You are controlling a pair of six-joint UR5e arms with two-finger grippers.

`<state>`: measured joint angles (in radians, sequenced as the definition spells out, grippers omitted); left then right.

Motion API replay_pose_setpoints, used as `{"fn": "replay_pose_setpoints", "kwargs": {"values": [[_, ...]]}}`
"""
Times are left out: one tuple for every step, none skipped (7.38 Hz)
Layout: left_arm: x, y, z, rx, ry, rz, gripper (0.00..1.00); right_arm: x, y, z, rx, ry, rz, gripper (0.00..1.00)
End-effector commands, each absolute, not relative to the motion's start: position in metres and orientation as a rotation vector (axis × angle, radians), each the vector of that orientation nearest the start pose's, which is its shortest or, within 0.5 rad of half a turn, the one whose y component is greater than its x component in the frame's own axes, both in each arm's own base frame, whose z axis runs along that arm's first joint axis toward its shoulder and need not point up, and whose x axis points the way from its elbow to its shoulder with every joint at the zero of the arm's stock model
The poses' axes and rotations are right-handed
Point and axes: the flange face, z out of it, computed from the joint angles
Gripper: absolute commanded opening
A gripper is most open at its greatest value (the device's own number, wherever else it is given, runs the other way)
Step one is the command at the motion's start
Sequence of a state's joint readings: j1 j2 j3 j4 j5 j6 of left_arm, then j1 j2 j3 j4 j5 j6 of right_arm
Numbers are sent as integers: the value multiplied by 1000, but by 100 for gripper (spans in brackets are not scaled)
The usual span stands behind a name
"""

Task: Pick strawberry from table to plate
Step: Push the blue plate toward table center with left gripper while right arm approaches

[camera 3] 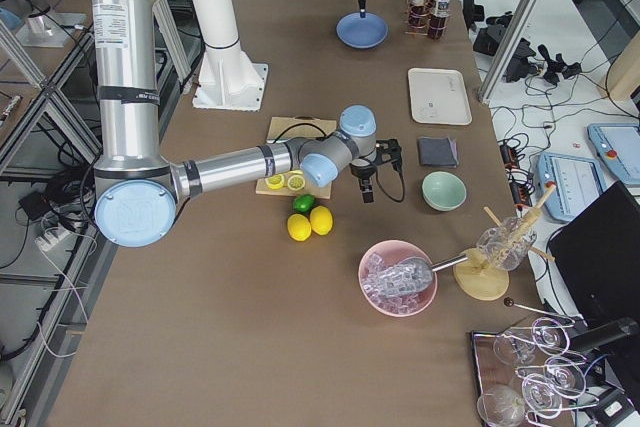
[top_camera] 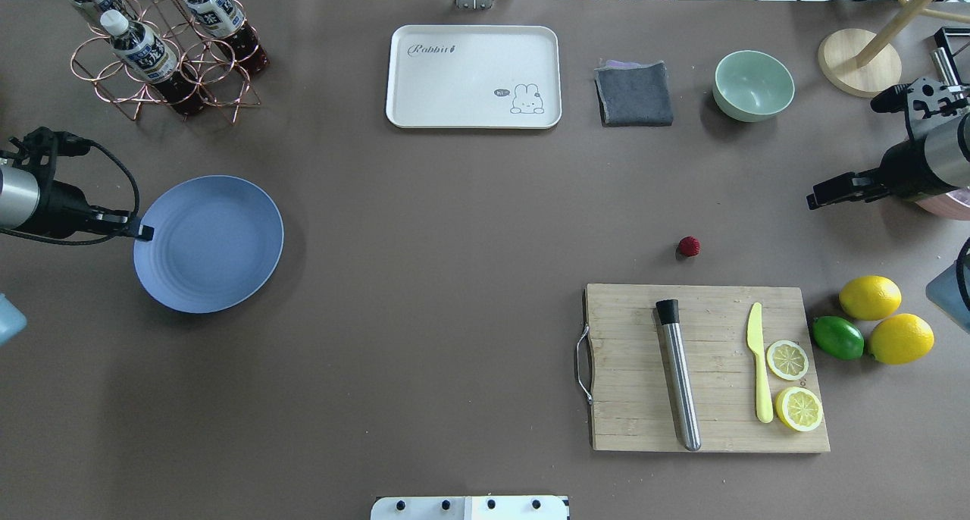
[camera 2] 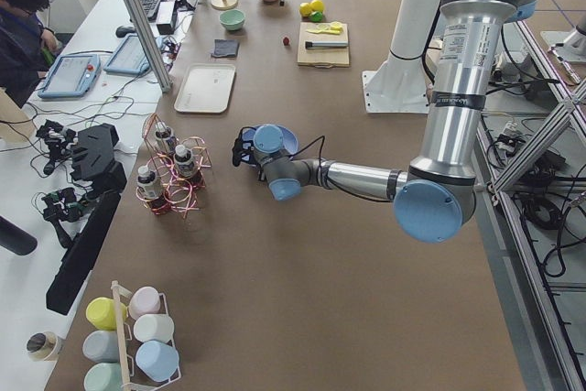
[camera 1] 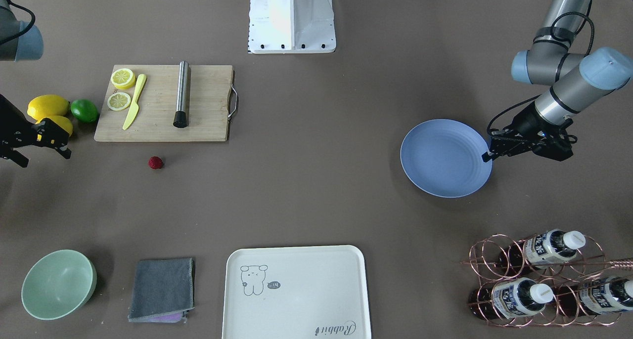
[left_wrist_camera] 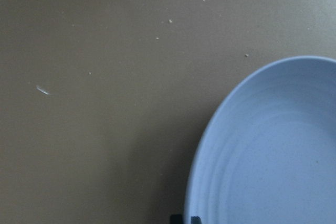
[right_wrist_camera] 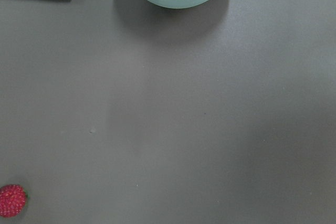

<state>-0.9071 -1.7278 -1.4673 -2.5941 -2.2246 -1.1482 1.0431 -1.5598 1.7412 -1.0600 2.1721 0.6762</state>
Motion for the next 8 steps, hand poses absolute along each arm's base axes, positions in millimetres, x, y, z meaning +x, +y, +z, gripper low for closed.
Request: {"fn": "replay_pose_setpoints", "kwargs": {"values": [[387,-502,433,121,1208,-158,0,-195,-487,515,228,-855,-70,99],[436,-503,385,120,1198,-163,0,-195,-487,516,226,-856,-70,99],[465,-497,356,100,1194,-169,0,-195,-487,515,226,-857,-71,99],[471,-498,344,95,1199,-173,0,-195,-487,516,225,-857,-71,99],[489,-486,336,101,1204,-160,0,-195,-487,515,226,-857,-71,99],[513,-472,320,96,1216,-173,0,-195,-487,516,225,-857,-71,99],[525,-467,308,101,1208,-188,0,-195,-487,515,225,-859,-72,99],[534,-459,302,105,1209,-182,0,-196,-488,515,225,-859,-72,99]]}}
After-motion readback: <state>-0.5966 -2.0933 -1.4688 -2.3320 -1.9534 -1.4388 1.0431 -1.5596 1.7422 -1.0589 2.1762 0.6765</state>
